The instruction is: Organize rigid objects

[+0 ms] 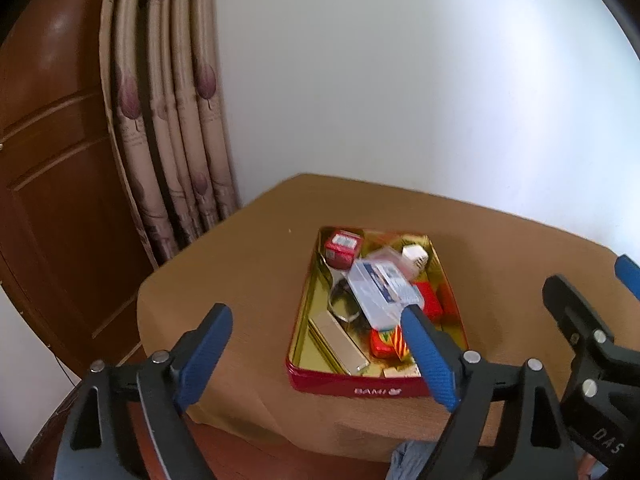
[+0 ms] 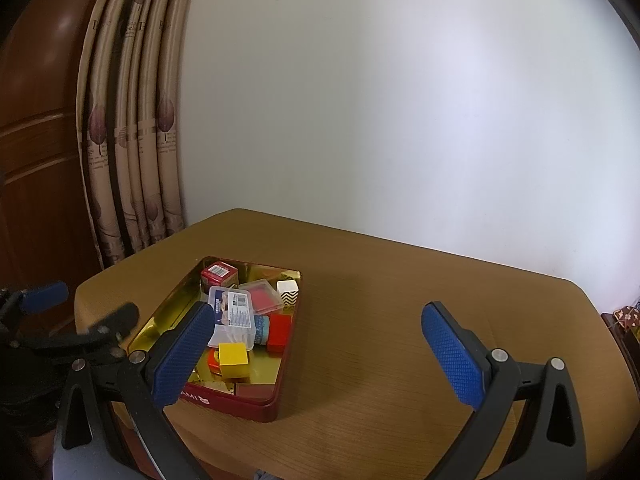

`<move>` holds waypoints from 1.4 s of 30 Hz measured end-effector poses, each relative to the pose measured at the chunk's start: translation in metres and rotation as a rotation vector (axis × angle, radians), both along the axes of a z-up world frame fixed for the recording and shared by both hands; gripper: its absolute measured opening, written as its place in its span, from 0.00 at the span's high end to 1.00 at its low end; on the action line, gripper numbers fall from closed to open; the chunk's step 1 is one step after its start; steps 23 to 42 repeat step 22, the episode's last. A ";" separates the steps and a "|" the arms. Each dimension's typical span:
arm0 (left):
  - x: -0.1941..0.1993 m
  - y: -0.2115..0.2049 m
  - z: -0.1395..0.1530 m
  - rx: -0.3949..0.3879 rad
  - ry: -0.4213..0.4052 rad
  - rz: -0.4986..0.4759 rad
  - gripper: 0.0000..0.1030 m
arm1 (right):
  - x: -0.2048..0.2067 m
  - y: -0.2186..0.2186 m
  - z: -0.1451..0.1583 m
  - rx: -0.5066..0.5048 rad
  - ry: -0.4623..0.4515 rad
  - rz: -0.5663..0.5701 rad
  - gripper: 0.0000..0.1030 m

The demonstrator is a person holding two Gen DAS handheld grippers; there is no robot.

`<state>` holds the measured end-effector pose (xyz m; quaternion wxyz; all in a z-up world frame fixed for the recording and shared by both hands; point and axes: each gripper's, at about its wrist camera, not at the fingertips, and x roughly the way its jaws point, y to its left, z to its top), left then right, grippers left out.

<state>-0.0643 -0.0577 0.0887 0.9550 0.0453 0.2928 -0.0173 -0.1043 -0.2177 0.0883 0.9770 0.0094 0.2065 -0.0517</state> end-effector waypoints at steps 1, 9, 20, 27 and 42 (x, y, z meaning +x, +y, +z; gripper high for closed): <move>0.001 -0.001 -0.001 0.001 0.005 -0.002 0.14 | 0.000 0.000 0.000 0.001 0.000 -0.001 0.01; 0.000 0.003 -0.004 -0.013 -0.015 -0.005 0.14 | -0.002 -0.001 0.004 0.005 -0.009 0.005 0.01; -0.004 -0.001 -0.001 0.009 -0.036 0.005 0.14 | -0.004 -0.002 0.008 0.009 -0.026 0.002 0.01; -0.004 -0.002 0.000 0.014 -0.035 0.005 0.14 | -0.005 -0.002 0.009 0.010 -0.029 0.000 0.01; -0.004 -0.002 0.000 0.014 -0.035 0.005 0.14 | -0.005 -0.002 0.009 0.010 -0.029 0.000 0.01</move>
